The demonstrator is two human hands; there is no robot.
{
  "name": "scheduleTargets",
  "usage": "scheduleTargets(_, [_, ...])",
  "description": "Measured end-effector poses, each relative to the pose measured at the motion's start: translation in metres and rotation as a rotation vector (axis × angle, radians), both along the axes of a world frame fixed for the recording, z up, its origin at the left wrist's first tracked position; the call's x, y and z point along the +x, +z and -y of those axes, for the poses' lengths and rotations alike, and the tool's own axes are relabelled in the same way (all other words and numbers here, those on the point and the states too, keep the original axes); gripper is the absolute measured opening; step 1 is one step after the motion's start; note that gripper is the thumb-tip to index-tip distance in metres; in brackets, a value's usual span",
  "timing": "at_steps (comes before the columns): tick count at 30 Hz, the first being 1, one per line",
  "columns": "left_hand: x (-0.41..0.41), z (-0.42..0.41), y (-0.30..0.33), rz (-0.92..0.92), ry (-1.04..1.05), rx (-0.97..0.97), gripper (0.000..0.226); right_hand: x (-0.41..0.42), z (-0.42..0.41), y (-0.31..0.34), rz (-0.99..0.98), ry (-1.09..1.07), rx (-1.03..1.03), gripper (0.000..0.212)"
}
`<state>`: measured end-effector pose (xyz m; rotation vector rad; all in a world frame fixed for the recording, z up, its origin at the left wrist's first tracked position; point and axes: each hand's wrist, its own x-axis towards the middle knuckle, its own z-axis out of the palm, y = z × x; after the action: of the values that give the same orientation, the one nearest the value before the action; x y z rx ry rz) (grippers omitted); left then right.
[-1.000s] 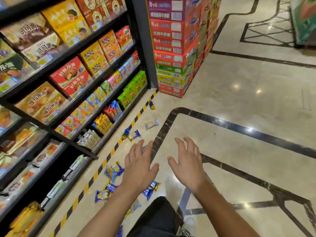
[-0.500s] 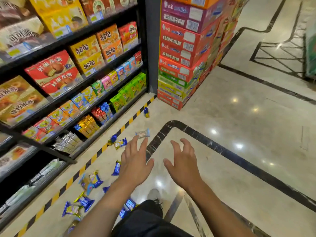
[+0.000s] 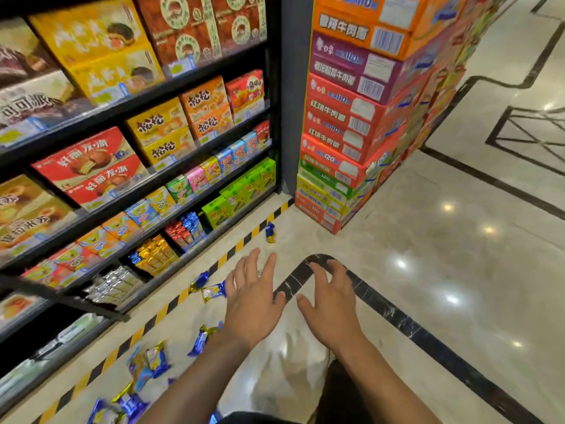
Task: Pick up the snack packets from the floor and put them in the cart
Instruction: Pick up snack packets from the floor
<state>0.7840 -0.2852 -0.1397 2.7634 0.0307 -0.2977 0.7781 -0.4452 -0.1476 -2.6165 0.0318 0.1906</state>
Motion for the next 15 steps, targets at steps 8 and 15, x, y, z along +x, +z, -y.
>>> scheduleTargets(8, [0.094,0.062,-0.013,-0.123,0.110,0.060,0.076,0.123,0.067,-0.018,-0.069,0.195,-0.033,0.066])
scheduleTargets(15, [0.150,0.103,-0.007,-0.075,0.212,0.169,0.080,0.226,0.113,-0.025,-0.073,0.362,-0.076,0.063])
